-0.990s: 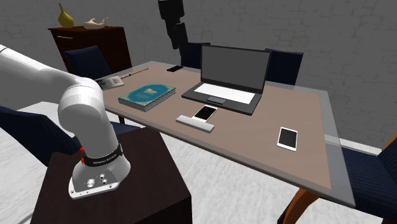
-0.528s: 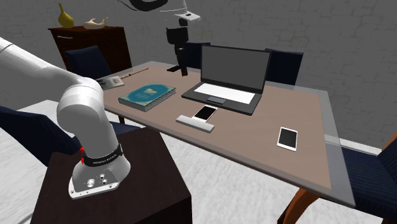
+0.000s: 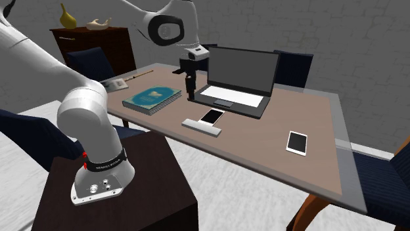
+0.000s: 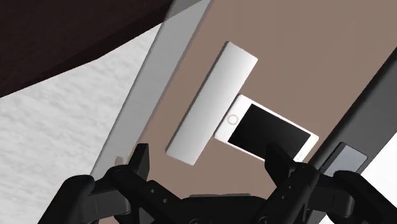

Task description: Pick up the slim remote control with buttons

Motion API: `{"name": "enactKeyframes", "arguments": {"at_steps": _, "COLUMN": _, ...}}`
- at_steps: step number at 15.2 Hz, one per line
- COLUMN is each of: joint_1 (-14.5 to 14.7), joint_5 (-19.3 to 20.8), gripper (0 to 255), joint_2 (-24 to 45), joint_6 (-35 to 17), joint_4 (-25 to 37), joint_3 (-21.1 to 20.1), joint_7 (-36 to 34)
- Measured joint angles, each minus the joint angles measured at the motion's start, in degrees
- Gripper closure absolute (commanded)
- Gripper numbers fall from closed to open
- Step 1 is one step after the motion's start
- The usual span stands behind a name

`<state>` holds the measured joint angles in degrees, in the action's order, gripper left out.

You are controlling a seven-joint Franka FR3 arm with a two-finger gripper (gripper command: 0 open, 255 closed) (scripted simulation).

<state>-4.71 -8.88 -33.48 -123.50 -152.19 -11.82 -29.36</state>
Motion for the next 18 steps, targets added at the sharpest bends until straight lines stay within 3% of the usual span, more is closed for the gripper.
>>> {"name": "enactKeyframes", "arguments": {"at_steps": 6, "joint_1": -2.4, "joint_5": -0.7, "gripper": 0, "joint_2": 12.0, "joint_6": -11.5, "joint_4": -1.6, "joint_3": -5.2, "joint_7": -11.4}}
{"name": "enactKeyframes", "arguments": {"at_steps": 12, "joint_1": -4.9, "joint_5": 2.2, "gripper": 0, "joint_2": 25.3, "joint_6": -21.5, "joint_4": -0.4, "joint_3": -9.5, "joint_7": -24.2}}
{"name": "enactKeyframes", "arguments": {"at_steps": 18, "joint_1": -5.9, "joint_5": 5.4, "gripper": 0, "joint_2": 31.6, "joint_6": -27.4, "joint_4": -0.6, "joint_3": -9.9, "joint_7": -27.3}}
